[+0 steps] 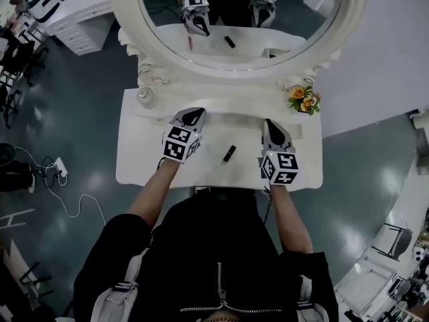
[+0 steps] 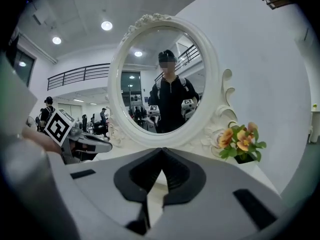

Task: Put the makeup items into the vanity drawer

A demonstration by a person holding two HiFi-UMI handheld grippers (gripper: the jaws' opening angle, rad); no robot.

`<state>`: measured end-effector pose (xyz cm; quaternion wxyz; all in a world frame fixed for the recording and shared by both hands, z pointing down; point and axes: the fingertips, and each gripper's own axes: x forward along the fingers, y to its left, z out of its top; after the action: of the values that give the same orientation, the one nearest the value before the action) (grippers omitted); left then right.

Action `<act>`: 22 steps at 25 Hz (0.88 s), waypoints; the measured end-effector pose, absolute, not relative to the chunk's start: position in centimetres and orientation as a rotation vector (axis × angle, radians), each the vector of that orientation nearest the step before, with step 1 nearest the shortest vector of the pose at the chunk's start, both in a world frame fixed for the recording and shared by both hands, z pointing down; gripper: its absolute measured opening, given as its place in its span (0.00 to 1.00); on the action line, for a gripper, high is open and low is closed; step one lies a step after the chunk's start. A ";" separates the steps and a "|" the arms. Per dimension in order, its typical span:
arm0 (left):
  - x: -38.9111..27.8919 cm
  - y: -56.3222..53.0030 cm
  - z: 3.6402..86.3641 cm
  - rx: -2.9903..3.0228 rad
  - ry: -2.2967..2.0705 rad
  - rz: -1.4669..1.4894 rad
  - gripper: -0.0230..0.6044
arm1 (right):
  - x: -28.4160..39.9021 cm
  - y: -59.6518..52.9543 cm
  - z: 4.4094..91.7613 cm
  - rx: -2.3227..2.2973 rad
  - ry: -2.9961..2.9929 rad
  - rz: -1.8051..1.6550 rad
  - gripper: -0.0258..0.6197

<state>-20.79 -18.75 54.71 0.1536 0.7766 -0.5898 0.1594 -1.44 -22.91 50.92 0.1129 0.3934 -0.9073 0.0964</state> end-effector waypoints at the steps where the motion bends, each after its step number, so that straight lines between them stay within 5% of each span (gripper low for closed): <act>1: -21.4 -18.3 54.9 2.209 -1.695 0.453 0.07 | -2.1 -22.8 50.9 1.138 -2.668 0.281 0.05; 17: -26.5 -9.5 64.3 1.847 -1.709 0.576 0.08 | -5.5 -19.3 56.4 0.970 -2.617 0.391 0.05; 18: -26.7 -8.9 64.9 1.829 -1.706 0.583 0.09 | -5.6 -19.0 56.7 0.962 -2.614 0.394 0.05; 20: -26.9 -8.2 65.9 1.806 -1.689 0.591 0.34 | -5.6 -18.7 57.0 0.954 -2.611 0.398 0.05; 22: -27.0 -7.8 66.6 1.790 -1.677 0.604 0.38 | -5.6 -18.5 57.0 0.953 -2.609 0.401 0.05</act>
<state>-27.03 -7.76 66.58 0.3029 0.6753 -0.6326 0.2280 -5.62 -18.53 57.02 0.1668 0.3349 -0.9166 0.1408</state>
